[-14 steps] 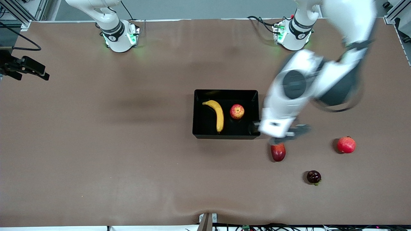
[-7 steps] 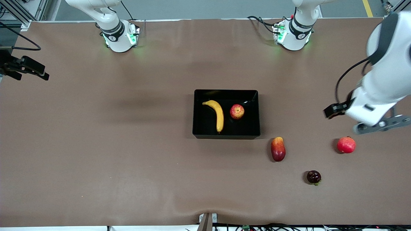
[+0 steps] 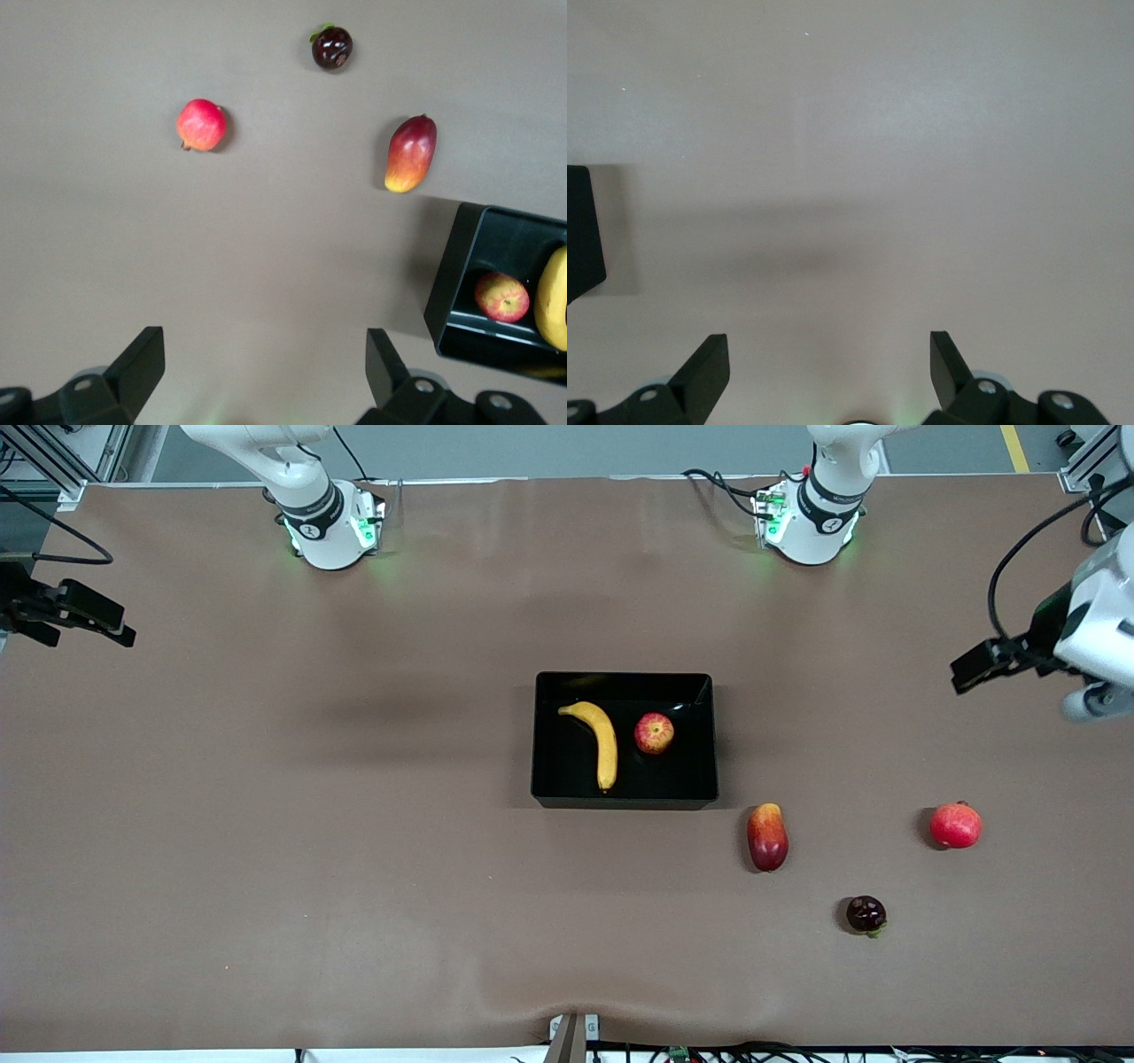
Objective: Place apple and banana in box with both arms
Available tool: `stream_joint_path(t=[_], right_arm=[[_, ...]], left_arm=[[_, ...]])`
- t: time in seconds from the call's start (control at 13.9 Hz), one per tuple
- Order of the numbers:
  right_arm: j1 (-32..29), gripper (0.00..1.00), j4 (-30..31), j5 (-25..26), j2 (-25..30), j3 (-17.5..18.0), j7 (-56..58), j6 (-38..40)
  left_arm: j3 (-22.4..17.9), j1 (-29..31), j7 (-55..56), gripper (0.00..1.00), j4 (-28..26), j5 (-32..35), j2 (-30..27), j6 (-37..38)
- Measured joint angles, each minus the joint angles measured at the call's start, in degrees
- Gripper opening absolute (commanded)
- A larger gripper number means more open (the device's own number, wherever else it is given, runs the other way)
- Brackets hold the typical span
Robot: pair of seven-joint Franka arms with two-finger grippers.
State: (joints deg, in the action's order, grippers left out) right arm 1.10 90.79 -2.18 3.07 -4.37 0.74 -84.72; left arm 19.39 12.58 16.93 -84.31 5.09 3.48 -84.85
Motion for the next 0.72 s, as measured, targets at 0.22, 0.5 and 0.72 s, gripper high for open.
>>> stream_joint_path(t=[0.22, 0.5, 0.72], right_arm=[[0.0, 1.00, 0.0, 0.8, 0.0, 0.0, 0.0, -1.4], [0.2, 1.00, 0.4, 1.1, -0.4, 0.1, 0.1, -3.0], [0.6, 1.00, 0.7, 1.1, -0.6, 0.3, 0.2, -3.0]], left_arm=[[-10.1, -8.5, -0.7, 1.00, -3.6, -0.9, -4.2, 0.0], [-10.8, -9.5, -1.3, 1.00, -8.2, -3.1, -7.6, -1.4], [-10.7, -9.7, -2.6, 1.00, -8.9, -4.7, -8.8, -1.8]])
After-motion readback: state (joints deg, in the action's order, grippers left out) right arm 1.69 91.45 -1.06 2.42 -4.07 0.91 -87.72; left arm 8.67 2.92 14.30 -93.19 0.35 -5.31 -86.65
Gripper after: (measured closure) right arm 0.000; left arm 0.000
